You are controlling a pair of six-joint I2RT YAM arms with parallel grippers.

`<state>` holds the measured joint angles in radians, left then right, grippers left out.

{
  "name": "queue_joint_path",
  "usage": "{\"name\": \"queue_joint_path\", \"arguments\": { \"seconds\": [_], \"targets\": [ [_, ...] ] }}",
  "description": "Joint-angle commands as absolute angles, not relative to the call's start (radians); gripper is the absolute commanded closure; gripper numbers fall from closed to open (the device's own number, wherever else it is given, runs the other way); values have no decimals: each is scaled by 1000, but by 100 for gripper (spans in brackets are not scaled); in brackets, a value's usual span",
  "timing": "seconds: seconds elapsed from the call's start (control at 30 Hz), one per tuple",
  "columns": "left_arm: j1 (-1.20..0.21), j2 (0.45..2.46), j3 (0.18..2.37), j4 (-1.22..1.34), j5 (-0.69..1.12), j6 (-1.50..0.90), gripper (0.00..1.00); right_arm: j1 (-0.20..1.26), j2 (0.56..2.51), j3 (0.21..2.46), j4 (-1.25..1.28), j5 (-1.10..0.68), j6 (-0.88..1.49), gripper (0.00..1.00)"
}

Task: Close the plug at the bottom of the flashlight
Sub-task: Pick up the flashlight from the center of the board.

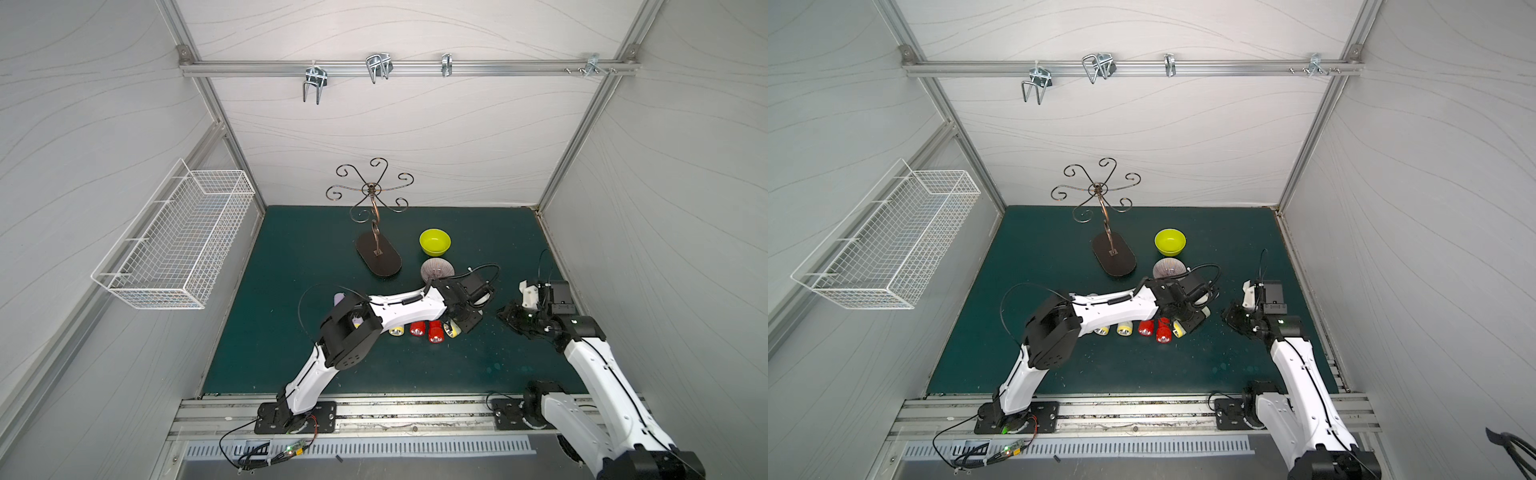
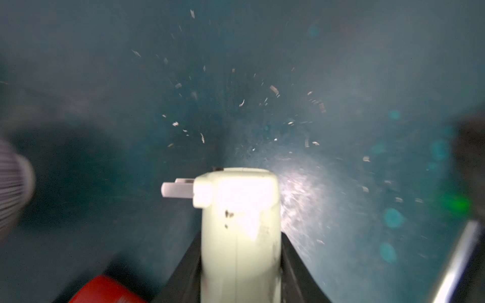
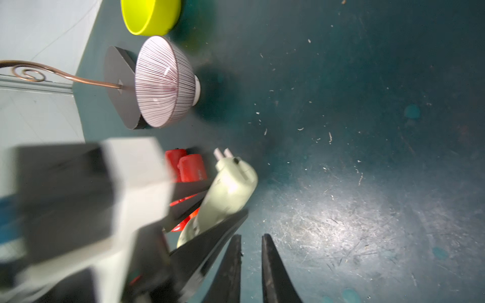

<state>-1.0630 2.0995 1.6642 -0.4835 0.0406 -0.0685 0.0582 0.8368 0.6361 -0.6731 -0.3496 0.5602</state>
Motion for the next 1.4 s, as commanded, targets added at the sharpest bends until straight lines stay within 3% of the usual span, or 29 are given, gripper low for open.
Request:
{"name": "queue_joint_path", "arguments": {
  "seconds": [0.0, 0.23, 0.37, 0.6, 0.8, 1.07, 1.37],
  "targets": [
    [-1043, 1974, 1601, -343, 52, -67, 86, 52, 829, 699, -708, -378, 546, 80],
    [-999, 1719, 1349, -110, 183, -5, 88, 43, 834, 764, -701, -436, 550, 73],
    [-976, 1588, 1211, 16, 244, 31, 97, 41, 853, 761, -622, -554, 570, 71],
    [-860, 1412, 972, 377, 629, -62, 100, 47, 856, 773, -496, -743, 598, 67],
    [-823, 1333, 943, 400, 835, -41, 100, 135, 834, 779, -278, -859, 698, 63],
    [-782, 1218, 909, 381, 939, -23, 100, 299, 840, 899, -179, -848, 687, 45],
    [-759, 1108, 873, 278, 939, 75, 100, 375, 883, 976, -85, -908, 710, 43]
  ]
}}
